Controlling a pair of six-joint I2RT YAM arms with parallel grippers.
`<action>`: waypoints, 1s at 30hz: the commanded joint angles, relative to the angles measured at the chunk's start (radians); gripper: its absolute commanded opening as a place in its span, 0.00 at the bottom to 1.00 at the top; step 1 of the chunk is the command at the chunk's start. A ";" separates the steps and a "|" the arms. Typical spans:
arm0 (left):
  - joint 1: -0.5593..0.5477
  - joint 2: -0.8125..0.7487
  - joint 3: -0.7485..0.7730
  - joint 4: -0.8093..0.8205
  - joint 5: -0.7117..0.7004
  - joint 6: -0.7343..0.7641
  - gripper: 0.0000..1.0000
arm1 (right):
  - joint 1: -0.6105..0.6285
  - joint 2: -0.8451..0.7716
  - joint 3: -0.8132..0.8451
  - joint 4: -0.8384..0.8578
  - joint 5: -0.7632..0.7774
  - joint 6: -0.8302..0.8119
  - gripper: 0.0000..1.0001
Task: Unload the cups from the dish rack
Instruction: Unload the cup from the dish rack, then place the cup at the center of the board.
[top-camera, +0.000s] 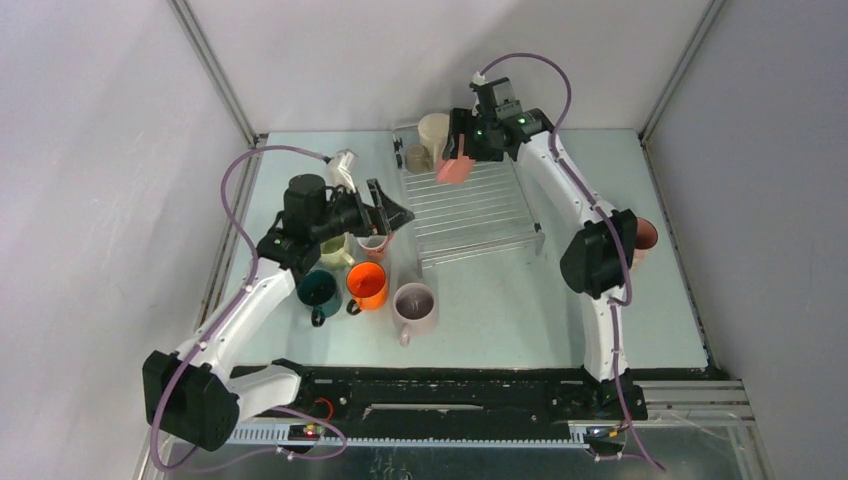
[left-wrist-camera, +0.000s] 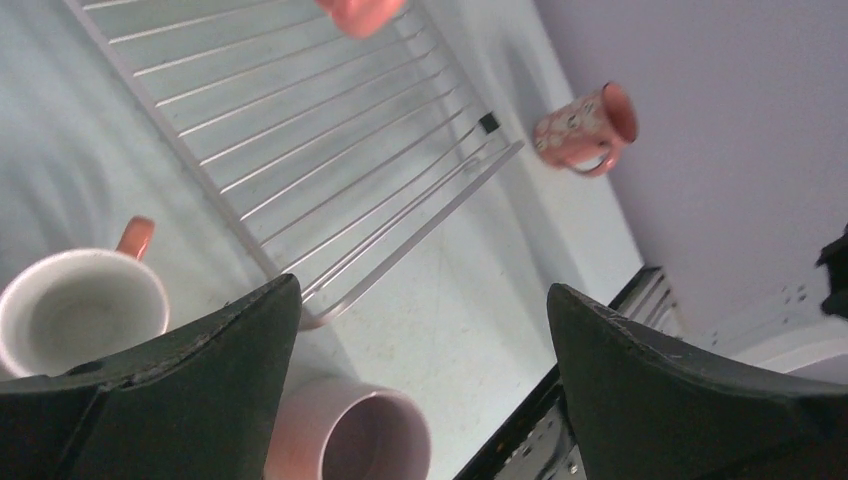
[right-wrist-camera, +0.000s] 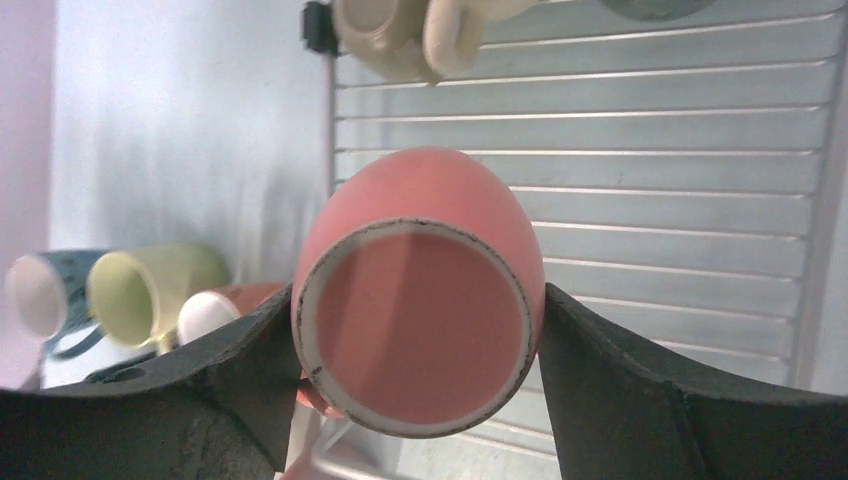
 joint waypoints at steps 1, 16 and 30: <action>0.021 0.030 -0.042 0.240 0.043 -0.216 1.00 | -0.006 -0.159 -0.058 0.079 -0.164 0.076 0.21; 0.045 0.086 -0.123 0.565 0.099 -0.494 0.99 | -0.009 -0.465 -0.414 0.339 -0.535 0.264 0.19; 0.051 0.116 -0.107 0.843 0.199 -0.753 0.81 | -0.024 -0.569 -0.592 0.589 -0.753 0.450 0.19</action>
